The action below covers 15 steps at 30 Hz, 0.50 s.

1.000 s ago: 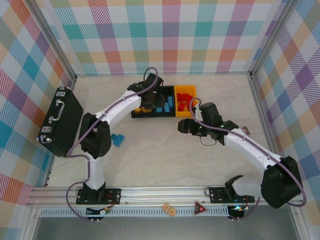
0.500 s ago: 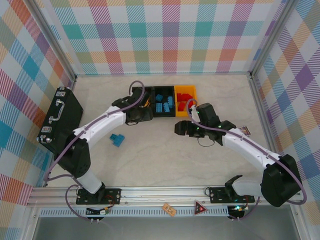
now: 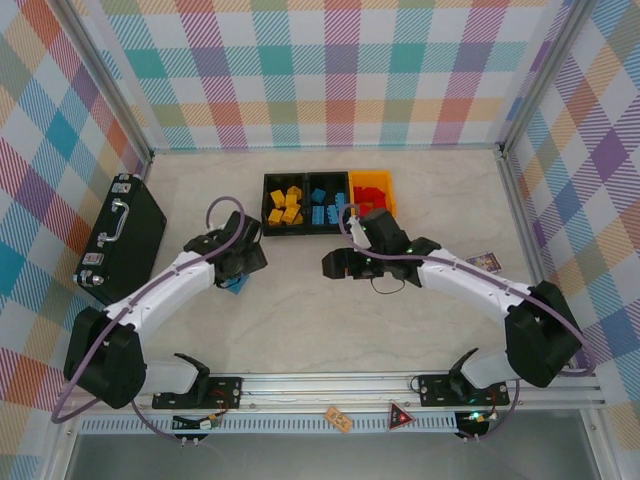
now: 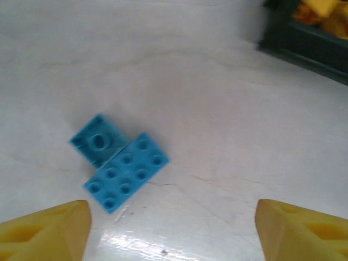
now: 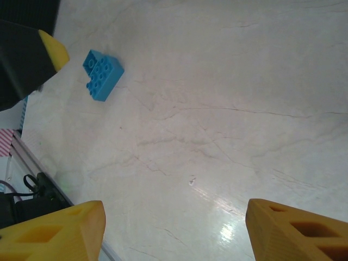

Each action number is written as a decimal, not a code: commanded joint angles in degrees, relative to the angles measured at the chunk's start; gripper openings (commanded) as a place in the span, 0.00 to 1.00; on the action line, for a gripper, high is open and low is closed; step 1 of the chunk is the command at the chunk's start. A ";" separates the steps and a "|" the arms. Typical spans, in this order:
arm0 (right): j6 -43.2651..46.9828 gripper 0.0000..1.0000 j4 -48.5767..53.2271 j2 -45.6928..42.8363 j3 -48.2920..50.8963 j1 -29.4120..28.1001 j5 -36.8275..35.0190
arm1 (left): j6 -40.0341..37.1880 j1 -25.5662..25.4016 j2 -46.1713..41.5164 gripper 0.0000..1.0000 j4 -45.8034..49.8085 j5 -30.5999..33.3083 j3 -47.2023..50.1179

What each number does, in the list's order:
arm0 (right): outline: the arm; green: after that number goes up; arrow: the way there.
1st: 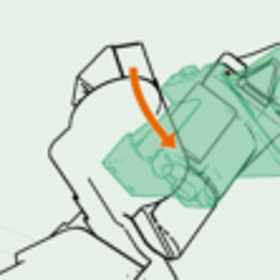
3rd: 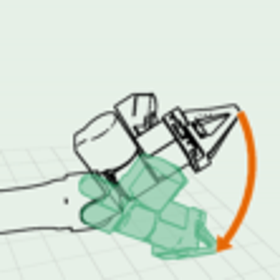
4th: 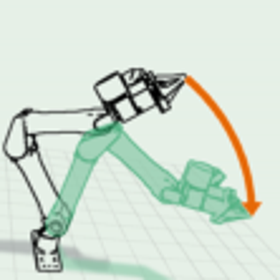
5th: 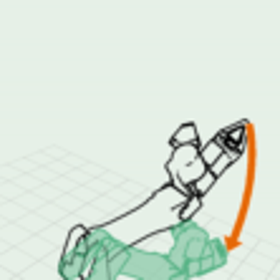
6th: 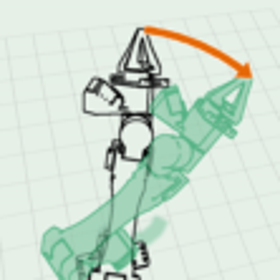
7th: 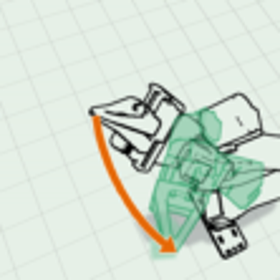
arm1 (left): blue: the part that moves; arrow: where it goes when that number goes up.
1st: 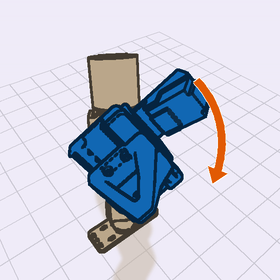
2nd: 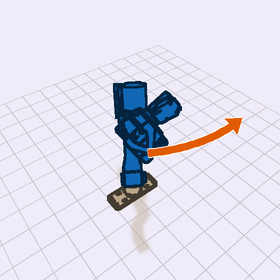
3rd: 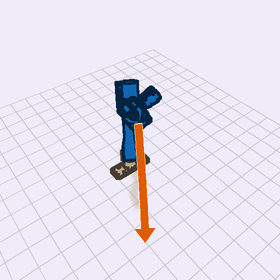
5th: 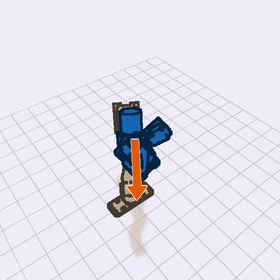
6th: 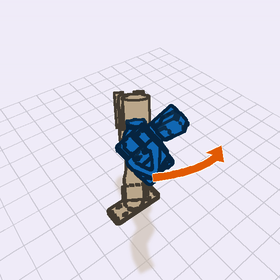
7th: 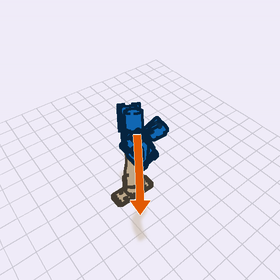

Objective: Sort the legos into containers by color
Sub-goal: Pick up the lego from the middle-left of the table.

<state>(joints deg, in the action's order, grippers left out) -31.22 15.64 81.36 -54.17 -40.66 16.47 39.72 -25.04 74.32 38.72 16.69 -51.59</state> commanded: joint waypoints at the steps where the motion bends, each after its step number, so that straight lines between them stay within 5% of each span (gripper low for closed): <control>1: 0.52 0.69 -1.34 1.22 -1.81 -0.81 1.27 | 4.42 3.09 -2.30 0.82 0.91 2.75 3.07; 15: 0.46 0.69 -0.61 1.70 -1.73 -1.26 0.50 | 14.87 9.95 4.28 0.89 -9.30 2.08 6.88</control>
<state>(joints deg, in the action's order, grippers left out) -31.20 15.46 82.83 -54.52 -41.63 16.75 51.81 -16.45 76.71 32.03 18.11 -44.40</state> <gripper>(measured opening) 0.686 0.888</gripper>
